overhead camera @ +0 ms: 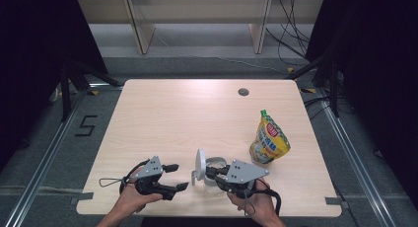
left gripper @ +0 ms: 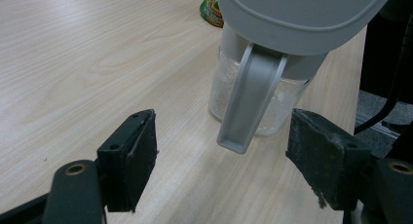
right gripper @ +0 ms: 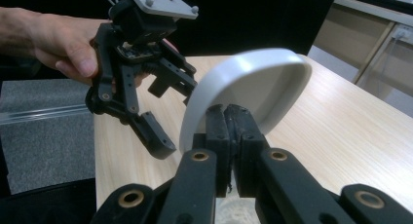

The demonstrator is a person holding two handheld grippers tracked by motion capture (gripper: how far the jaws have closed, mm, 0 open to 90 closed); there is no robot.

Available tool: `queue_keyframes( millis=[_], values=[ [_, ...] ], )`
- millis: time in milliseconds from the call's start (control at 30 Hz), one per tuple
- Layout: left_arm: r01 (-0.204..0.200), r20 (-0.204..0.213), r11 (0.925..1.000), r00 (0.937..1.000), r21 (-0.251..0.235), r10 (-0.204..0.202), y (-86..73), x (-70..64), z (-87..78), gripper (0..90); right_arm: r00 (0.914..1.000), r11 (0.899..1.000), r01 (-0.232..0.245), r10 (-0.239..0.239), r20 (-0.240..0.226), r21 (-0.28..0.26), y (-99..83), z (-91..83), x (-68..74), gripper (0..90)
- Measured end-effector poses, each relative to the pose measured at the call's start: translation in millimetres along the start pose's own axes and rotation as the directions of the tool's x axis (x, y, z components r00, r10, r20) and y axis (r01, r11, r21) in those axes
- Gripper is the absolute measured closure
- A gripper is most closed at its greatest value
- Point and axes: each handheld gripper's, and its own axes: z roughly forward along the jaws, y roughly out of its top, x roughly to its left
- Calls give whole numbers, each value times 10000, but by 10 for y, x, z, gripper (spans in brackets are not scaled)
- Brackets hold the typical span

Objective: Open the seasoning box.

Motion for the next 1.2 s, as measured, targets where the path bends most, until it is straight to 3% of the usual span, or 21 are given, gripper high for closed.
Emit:
queue_keyframes(
  millis=[167, 267, 300, 333, 367, 433, 467, 600, 633, 767, 900, 1000, 1067, 1133, 1200],
  values=[
    [-65, -1, 10000, 10000, 55, 65, -11, 7, -3, 263, 9997, 9999, 118, -117, -191, 80, 4, 69, 37, 867],
    [-113, -34, 9999, 9999, 3, 113, -17, 19, -7, 261, 9998, 9998, 190, -189, -45, 75, -13, 48, 25, 843],
    [90, -114, 10000, 9999, -5, -90, -25, 11, -9, 260, 10000, 10000, 31, -31, 52, 61, -20, 34, 25, 832],
    [-125, -60, 9999, 9999, -24, 125, -24, 33, -10, 259, 9999, 10000, -41, 40, 131, 47, -34, 14, 9, 822],
    [107, -226, 9999, 9997, 32, -106, -29, 26, -15, 257, 9997, 9999, -123, 122, 234, 46, -52, -10, -7, 808],
    [80, -325, 10000, 9994, -5, -80, -34, 35, -22, 256, 9985, 9995, -315, 313, 453, 44, -93, -59, -45, 766],
    [372, -430, 9993, 9984, -13, -372, -40, 18, -23, 255, 9976, 9992, -385, 379, 577, 94, -126, -93, -74, 748],
    [347, -658, 9994, 9972, 53, -343, -59, -16, -56, 249, 9924, 9965, -834, 821, 912, 108, -242, -207, -163, 682],
    [232, -591, 9997, 9980, -7, -232, -61, -9, -64, 247, 9883, 9960, -883, 863, 1261, 103, -268, -239, -183, 656],
    [455, -804, 9990, 9957, -4, -454, -87, -39, -98, 232, 9801, 9935, -1111, 1057, 1682, 229, -366, -339, -260, 574],
    [156, -871, 9998, 9961, 83, -148, -92, -70, -115, 197, 9699, 9891, -1415, 1303, 2055, 407, -473, -469, -305, 538],
    [210, -923, 9998, 9955, 41, -205, -87, -96, -121, 191, 9540, 9798, -1950, 1789, 2404, 445, -552, -593, -316, 524],
    [133, -897, 9999, 9959, 99, -123, -88, -98, -120, 189, 9474, 9803, -1924, 1740, 2685, 435, -600, -680, -341, 519],
    [292, -943, 9993, 9952, 251, -267, -91, -105, -121, 189, 9333, 9732, -2268, 2058, 2943, 388, -642, -755, -335, 515],
    [264, -909, 9994, 9956, 241, -241, -89, -103, -120, 189, 9273, 9679, -2460, 2193, 3034, 523, -677, -827, -342, 513]
  ],
)
